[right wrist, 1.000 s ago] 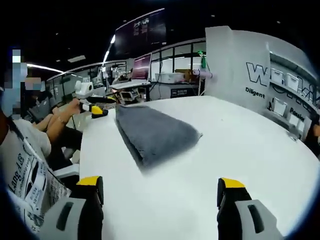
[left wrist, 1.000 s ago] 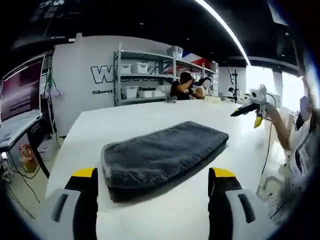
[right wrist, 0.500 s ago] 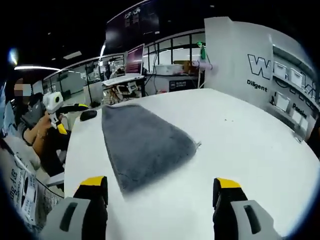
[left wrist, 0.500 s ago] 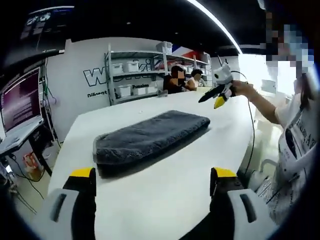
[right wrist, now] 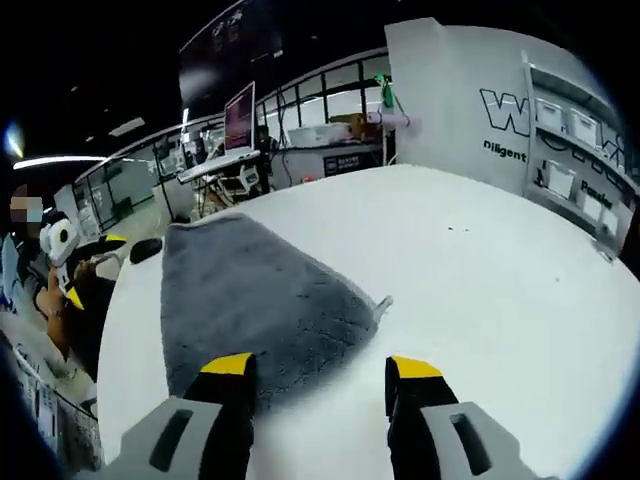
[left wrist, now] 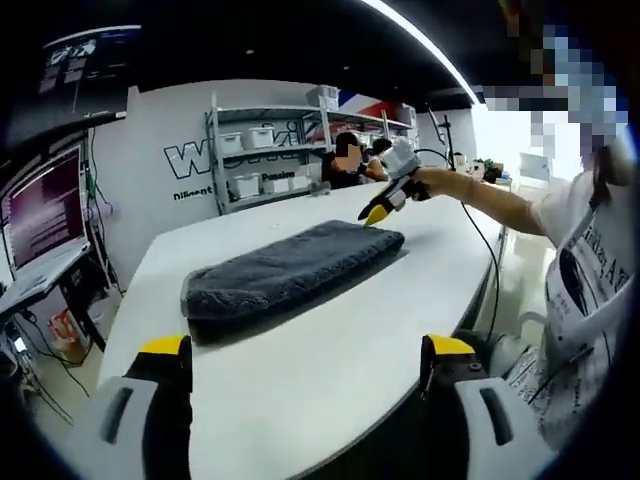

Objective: Fold the towel on the table until its edges align and the towel forms a compact rectangular stack.

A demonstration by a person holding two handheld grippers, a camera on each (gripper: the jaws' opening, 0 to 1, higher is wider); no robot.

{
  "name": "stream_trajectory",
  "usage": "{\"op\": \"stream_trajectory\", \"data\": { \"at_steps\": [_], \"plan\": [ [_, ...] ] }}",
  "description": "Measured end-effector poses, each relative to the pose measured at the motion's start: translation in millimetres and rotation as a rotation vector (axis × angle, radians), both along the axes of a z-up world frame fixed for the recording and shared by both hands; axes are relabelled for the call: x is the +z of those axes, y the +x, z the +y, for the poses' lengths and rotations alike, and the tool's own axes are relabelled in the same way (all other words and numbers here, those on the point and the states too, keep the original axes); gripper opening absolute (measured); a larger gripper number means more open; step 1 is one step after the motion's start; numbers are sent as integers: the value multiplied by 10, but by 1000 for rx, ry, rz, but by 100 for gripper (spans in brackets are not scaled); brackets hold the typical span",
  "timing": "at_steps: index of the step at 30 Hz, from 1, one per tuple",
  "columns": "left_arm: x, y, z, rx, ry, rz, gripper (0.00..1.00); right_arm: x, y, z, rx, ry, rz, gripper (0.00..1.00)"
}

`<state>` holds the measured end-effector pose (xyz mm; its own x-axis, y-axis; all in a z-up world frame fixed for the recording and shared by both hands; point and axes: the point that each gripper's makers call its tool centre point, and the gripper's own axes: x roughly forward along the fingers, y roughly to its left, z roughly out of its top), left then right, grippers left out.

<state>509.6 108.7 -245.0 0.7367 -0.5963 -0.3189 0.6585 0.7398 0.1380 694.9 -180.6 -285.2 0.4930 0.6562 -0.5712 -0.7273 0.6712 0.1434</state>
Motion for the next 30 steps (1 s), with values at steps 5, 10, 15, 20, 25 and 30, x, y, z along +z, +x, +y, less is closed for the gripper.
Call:
{"op": "stream_trajectory", "data": {
  "at_steps": [5, 10, 15, 20, 25, 30],
  "plan": [
    [25, -1, 49, 8, 4, -5, 99, -150, 23, 87, 8, 10, 49, 54],
    [54, -6, 91, 24, 0, -15, 99, -191, 17, 115, 10, 22, 72, 54],
    [35, -20, 83, 26, -4, -12, 99, -180, -36, 244, 59, 77, 108, 39],
    [45, -37, 74, 19, -10, -9, 99, -195, -20, 281, 75, 80, 89, 30],
    [46, -38, 90, 26, -10, -9, 99, -160, -39, 325, 103, 97, 68, 18],
    [62, -35, 106, 29, -14, -7, 99, -116, -18, 284, 115, 114, 65, 16]
  ]
}}
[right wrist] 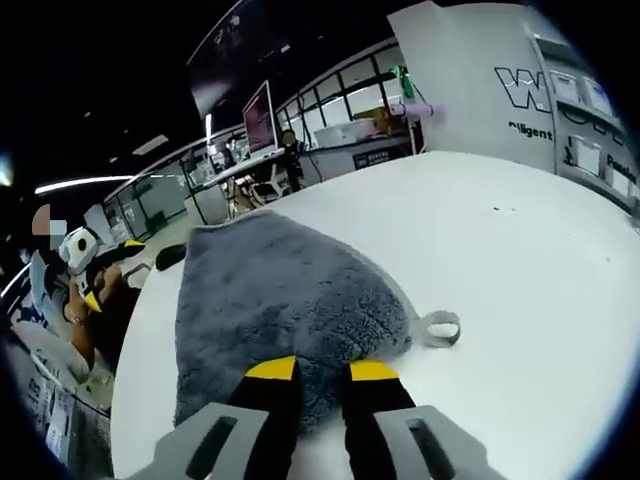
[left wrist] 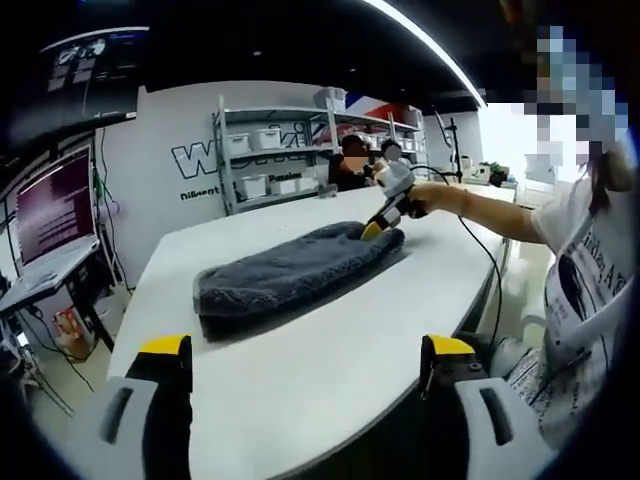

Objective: Fold the towel on the table until its edges align and the towel forms a compact rectangular stack.

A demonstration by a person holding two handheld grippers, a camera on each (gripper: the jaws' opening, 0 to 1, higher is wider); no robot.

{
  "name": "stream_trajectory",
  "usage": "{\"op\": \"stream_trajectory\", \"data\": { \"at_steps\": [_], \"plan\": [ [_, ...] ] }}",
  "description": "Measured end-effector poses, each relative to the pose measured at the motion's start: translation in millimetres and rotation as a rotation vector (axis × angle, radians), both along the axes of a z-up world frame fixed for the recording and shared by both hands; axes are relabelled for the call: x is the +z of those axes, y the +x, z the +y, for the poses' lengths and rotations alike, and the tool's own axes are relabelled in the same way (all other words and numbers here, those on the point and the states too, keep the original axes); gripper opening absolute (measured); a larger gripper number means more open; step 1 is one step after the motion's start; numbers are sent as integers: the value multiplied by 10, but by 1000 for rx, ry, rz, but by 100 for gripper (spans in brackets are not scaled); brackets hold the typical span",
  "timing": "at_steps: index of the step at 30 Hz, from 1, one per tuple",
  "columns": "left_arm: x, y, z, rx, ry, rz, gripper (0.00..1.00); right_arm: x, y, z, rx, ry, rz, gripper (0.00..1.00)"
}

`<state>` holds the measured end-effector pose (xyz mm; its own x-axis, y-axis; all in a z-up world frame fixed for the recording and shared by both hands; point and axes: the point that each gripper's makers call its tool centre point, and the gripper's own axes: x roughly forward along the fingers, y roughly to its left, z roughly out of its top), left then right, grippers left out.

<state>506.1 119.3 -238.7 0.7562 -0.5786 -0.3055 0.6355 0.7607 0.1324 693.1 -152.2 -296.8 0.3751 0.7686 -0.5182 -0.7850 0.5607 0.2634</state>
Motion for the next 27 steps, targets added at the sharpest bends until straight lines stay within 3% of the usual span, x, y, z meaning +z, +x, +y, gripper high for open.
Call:
{"op": "stream_trajectory", "data": {
  "at_steps": [8, 27],
  "plan": [
    [41, 4, 13, 1, 7, -4, 99, 51, -65, -124, 12, 13, -9, 14],
    [61, -17, -78, -21, 24, 6, 99, 174, -257, -837, 7, -12, -38, 14]
  ]
}}
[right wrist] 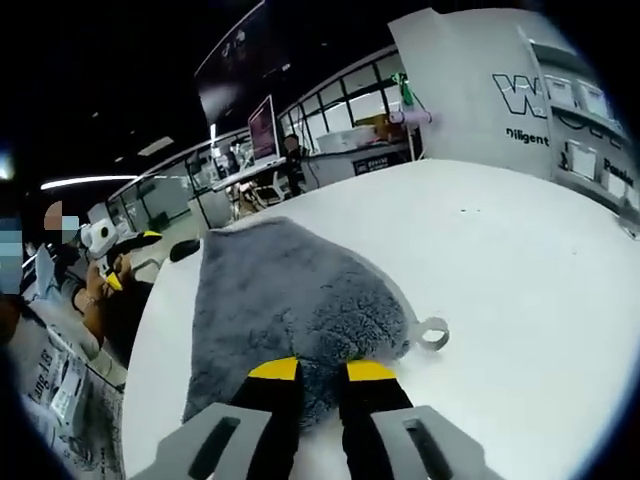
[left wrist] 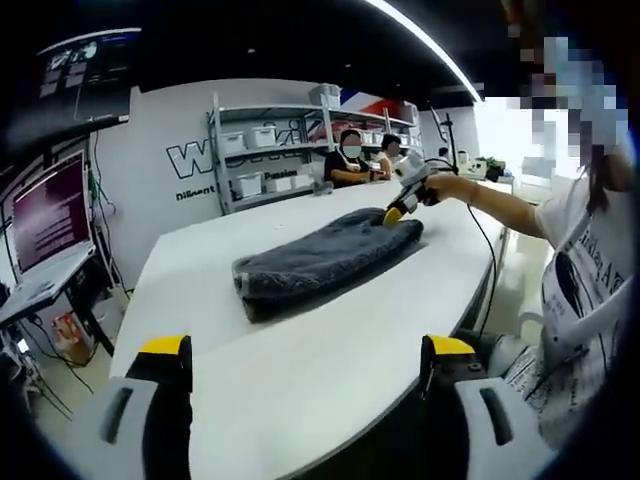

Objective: Fold the towel on the table until its edges align and the towel forms a compact rectangular stack.

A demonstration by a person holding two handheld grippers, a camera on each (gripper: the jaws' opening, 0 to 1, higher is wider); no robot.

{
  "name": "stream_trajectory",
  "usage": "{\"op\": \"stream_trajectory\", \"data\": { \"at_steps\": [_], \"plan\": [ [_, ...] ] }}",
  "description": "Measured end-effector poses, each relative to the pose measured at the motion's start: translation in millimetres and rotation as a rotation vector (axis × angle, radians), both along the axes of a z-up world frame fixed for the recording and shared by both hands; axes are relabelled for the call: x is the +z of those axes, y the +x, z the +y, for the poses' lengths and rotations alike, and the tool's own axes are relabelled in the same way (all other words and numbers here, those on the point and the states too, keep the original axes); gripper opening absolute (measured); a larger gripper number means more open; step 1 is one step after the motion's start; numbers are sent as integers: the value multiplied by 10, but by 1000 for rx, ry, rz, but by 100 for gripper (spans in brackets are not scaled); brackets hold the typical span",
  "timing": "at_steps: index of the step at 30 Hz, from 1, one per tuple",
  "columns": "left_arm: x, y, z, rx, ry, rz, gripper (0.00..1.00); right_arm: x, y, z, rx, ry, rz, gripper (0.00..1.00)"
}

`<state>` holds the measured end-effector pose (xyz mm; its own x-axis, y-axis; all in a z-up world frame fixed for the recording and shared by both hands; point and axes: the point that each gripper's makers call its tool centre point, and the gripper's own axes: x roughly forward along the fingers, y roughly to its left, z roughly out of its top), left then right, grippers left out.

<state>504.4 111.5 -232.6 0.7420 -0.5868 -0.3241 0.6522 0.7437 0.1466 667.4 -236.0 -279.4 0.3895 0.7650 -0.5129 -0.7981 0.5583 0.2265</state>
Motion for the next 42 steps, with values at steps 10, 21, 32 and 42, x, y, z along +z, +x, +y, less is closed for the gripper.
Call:
{"op": "stream_trajectory", "data": {
  "at_steps": [10, 21, 32, 42],
  "plan": [
    [-45, -17, -73, -15, 6, 13, 99, -20, -48, -352, 2, -1, -1, 14],
    [-61, -12, -32, -12, 11, 24, 99, -48, -35, -741, -55, 16, 27, 15],
    [-82, -26, -39, -18, 18, 27, 99, -50, -107, -1011, -88, -37, 19, 15],
    [-91, -36, -8, -15, 20, 33, 99, 117, -65, -1253, -131, -97, -3, 15]
  ]
}}
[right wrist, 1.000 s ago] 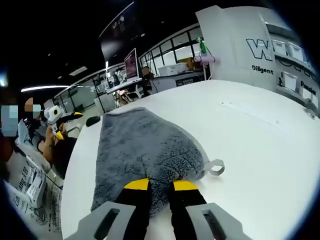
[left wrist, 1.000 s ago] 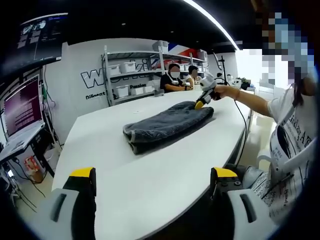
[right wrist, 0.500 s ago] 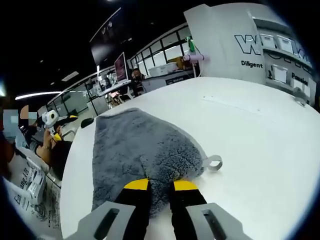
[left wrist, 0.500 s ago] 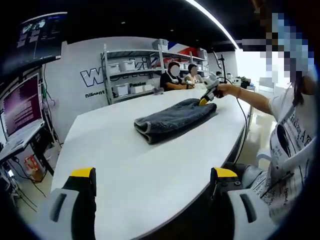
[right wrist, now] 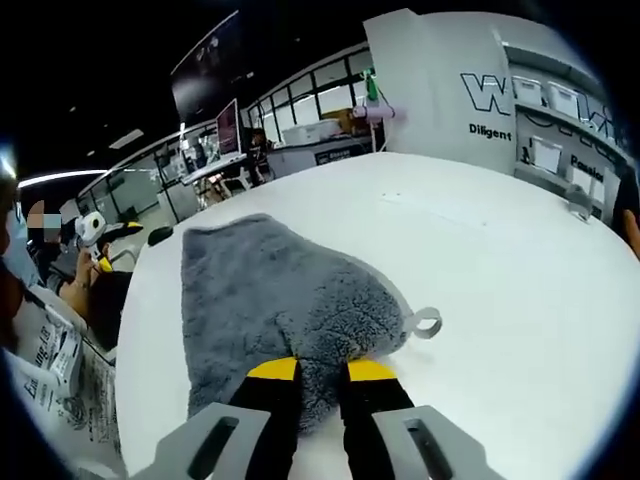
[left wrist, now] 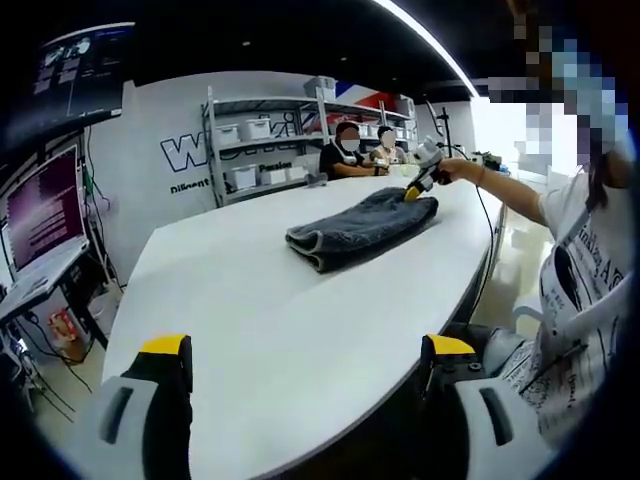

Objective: Fold the towel on the table until its edges align and the towel forms a compact rectangular stack.

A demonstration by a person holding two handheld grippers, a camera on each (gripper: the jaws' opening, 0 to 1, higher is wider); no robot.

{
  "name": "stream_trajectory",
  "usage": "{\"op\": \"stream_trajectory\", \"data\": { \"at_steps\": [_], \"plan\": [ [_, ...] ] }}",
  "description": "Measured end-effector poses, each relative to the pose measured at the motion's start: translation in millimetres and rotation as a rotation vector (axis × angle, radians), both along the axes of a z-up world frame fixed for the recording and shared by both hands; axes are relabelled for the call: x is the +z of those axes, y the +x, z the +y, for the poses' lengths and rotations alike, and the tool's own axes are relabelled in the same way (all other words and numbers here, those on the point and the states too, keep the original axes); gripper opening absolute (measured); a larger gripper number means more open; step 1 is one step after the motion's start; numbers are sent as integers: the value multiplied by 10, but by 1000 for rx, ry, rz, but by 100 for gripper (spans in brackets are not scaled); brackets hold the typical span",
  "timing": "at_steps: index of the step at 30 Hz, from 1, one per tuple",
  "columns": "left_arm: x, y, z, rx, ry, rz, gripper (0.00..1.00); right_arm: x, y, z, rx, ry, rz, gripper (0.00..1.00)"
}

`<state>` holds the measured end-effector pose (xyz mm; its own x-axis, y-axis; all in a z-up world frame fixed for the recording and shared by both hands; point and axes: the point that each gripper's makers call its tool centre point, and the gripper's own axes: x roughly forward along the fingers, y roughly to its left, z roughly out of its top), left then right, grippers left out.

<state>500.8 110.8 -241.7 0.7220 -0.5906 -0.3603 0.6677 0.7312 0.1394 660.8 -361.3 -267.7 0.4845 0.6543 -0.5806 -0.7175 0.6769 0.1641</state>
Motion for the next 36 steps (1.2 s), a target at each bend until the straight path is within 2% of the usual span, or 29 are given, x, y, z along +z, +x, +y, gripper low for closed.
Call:
{"op": "stream_trajectory", "data": {
  "at_steps": [7, 10, 14, 19, 27, 36],
  "plan": [
    [37, -15, -6, -7, -3, -5, 99, 191, 19, 74, 4, -47, -18, 14],
    [43, -23, 20, -1, 6, -1, 99, 359, 46, 187, 19, -49, -38, 14],
    [78, -45, 36, 5, 8, -5, 99, 457, 65, 327, 42, -85, -40, 13],
    [70, -54, 30, 6, 14, -4, 99, 612, 108, 533, 69, -107, -58, 13],
    [27, -30, -7, -4, 3, 5, 99, 845, 232, 1000, 138, -132, -96, 12],
    [-33, -54, -19, -9, -12, 16, 99, 811, 292, 1497, 196, -148, -101, 11]
  ]
}}
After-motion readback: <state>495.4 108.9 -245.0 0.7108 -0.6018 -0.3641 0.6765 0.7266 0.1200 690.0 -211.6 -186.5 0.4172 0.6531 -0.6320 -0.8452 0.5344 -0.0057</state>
